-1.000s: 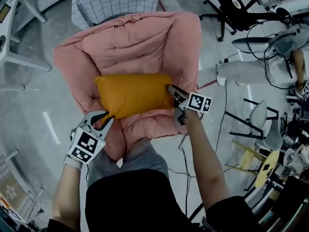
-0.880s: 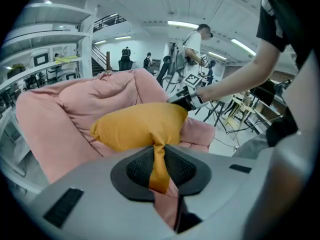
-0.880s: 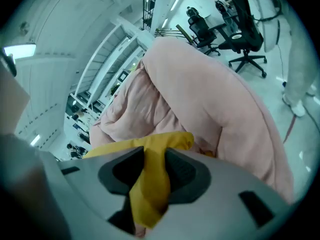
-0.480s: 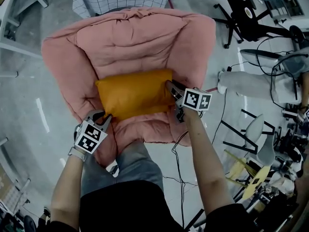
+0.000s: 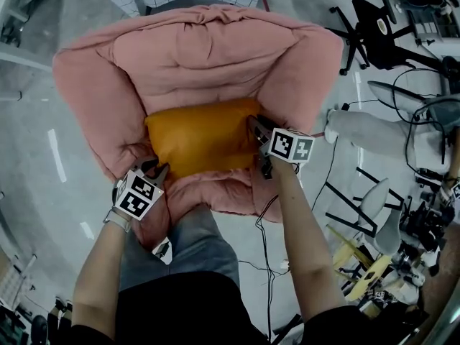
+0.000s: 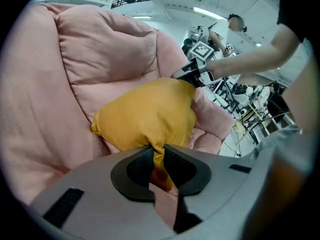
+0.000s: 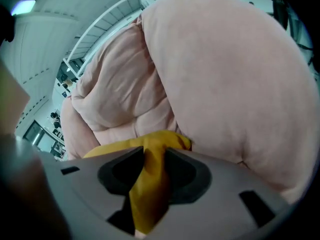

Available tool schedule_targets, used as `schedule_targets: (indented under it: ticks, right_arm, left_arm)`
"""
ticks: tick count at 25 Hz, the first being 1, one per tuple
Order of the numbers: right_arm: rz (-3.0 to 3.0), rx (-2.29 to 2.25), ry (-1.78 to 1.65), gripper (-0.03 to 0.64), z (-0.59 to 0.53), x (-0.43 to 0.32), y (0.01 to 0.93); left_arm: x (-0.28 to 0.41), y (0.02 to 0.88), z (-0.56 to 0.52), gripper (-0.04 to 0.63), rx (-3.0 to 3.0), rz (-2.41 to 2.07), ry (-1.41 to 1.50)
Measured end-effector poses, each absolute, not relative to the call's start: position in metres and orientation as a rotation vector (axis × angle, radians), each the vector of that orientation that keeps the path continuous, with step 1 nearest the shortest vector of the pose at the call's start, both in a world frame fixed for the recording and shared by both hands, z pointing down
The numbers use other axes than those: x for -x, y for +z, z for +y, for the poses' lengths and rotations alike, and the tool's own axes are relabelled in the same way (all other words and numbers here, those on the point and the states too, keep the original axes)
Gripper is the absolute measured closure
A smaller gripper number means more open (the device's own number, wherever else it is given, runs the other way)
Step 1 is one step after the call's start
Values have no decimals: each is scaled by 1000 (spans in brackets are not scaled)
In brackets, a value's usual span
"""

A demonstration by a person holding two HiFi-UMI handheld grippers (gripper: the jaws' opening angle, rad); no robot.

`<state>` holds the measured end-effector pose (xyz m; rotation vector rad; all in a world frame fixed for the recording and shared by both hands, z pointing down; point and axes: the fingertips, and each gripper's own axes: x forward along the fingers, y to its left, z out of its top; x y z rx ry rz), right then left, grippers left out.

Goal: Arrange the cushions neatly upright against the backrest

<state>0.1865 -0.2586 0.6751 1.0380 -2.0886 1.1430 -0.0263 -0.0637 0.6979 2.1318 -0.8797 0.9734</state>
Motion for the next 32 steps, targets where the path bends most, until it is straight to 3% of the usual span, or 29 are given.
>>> schedule_targets:
  ticks: [14, 32]
  right_arm:
    - [-2052, -1059, 1146, 446, -281, -180, 689]
    - [-2062, -1234, 1098, 416, -251, -193, 618]
  left_arm:
    - [31, 701, -86, 529, -2118, -904, 943]
    - [54, 651, -59, 465, -2131, -951, 892]
